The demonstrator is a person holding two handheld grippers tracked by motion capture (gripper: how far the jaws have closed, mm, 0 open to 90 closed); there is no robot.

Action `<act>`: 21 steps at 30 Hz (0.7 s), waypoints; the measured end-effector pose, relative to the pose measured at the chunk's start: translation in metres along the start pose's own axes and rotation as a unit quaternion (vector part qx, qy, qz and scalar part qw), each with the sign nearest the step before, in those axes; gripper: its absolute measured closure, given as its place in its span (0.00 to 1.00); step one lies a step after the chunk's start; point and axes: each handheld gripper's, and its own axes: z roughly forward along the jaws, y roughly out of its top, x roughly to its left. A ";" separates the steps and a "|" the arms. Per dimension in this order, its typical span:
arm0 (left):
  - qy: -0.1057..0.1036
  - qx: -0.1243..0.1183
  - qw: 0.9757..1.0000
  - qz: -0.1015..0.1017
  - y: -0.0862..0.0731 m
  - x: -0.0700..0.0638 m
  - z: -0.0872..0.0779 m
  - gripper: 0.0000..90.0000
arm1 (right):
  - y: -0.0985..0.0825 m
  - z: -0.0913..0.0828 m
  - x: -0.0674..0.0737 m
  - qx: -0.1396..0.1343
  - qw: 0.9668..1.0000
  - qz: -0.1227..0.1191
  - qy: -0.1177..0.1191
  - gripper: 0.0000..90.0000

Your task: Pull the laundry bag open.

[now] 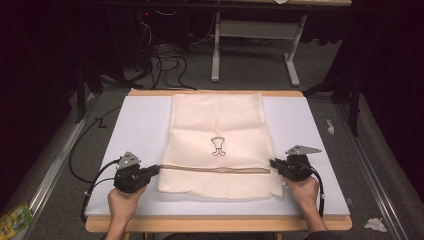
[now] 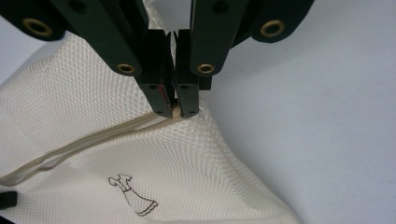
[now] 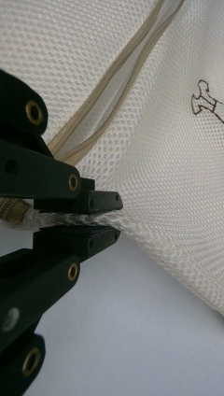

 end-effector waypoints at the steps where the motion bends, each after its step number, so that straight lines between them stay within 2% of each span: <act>1: 0.001 0.001 1.000 0.001 0.000 0.000 0.000 0.96 | 0.000 0.000 0.000 0.000 1.000 0.002 0.000 0.93; 12: 0.010 0.014 1.000 0.007 -0.004 -0.003 0.006 0.95 | -0.003 0.003 0.001 0.007 1.000 0.001 -0.003 0.85; 18: 0.009 0.013 1.000 0.011 -0.005 -0.005 0.010 0.93 | -0.003 0.002 0.001 0.007 1.000 0.004 -0.015 0.72; 21: 0.005 0.012 1.000 0.012 -0.004 -0.005 0.011 0.89 | -0.003 0.000 0.001 0.001 1.000 0.007 -0.022 0.66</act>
